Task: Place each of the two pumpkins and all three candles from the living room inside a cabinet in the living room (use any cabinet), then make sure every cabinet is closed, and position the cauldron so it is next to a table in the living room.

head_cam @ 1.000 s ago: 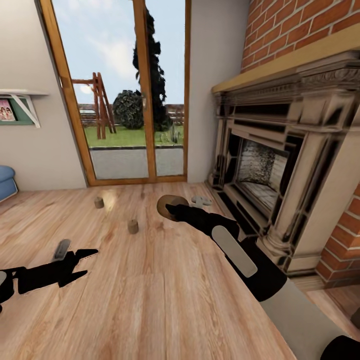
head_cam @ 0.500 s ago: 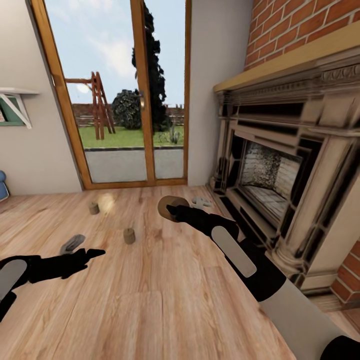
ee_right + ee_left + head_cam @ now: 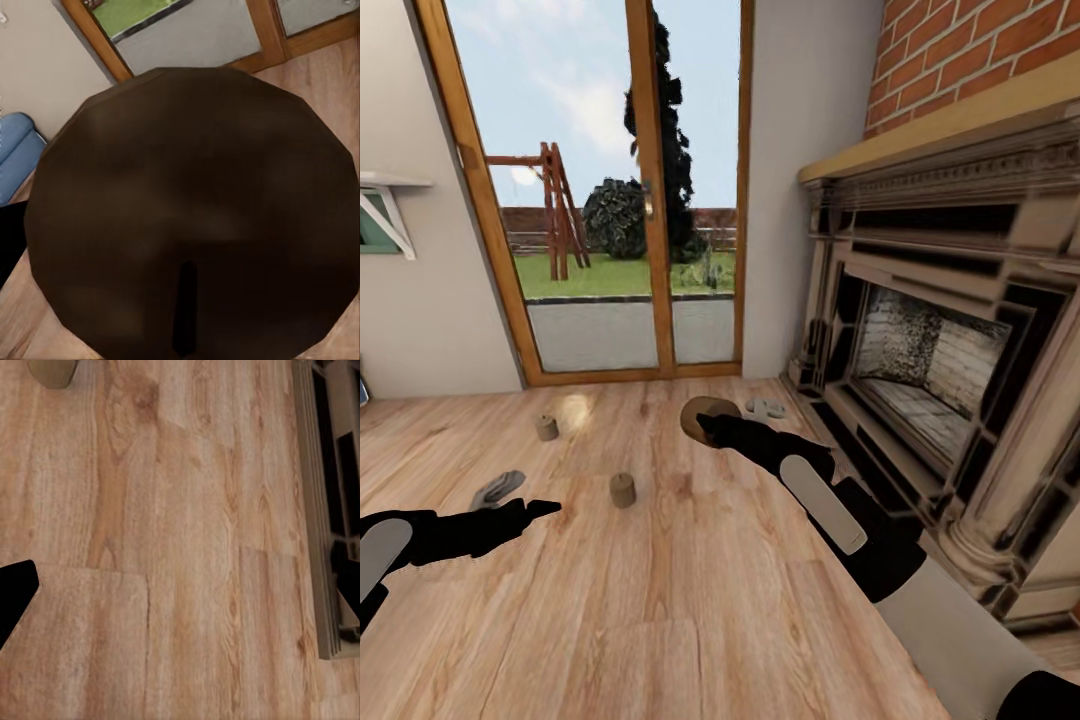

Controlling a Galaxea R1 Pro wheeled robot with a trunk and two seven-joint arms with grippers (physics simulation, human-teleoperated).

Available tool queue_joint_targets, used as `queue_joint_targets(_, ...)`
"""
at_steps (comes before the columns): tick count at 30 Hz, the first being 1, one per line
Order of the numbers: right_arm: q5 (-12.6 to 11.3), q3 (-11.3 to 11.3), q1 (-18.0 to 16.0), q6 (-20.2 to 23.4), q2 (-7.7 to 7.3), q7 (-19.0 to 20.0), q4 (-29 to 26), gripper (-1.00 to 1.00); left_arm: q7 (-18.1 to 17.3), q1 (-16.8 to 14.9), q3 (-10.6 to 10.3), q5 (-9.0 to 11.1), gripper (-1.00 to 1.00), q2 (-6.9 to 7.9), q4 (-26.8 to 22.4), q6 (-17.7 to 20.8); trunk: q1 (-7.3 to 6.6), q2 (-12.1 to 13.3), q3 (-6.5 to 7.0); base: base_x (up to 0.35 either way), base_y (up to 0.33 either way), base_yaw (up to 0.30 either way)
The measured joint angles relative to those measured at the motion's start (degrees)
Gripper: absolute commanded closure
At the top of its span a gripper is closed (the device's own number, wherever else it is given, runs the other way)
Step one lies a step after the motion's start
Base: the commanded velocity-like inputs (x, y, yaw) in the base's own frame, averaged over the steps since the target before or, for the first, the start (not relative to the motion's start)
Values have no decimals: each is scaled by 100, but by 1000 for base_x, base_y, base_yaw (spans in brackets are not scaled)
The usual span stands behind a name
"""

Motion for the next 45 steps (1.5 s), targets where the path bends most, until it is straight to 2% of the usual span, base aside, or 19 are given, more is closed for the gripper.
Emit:
queue_joint_targets(7,-9,27,0,-272,-3,-5,77,100,0,0,-6,0,-100,-3,0,1,0,0,0,266,228,0)
queue_joint_targets(25,-36,24,42,-296,-7,-18,80,100,7,0,-20,6,-100,-20,37,2,-1,0,0,314,119,0)
queue_joint_targets(40,-35,24,40,-296,-7,-21,80,100,15,1,-17,3,-100,-20,47,-3,-1,0,0,335,7,0)
queue_joint_targets(41,-33,24,41,-295,-7,-22,80,100,19,1,-18,-10,-100,-20,73,-4,-1,0,0,336,0,0)
queue_joint_targets(43,-34,24,43,-295,-7,-20,80,100,31,1,-20,-158,-100,-28,203,-6,-1,0,0,336,0,0)
queue_joint_targets(45,-35,24,43,-295,-7,-18,80,100,38,1,-19,-440,-100,-42,334,-9,-1,0,0,337,0,0)
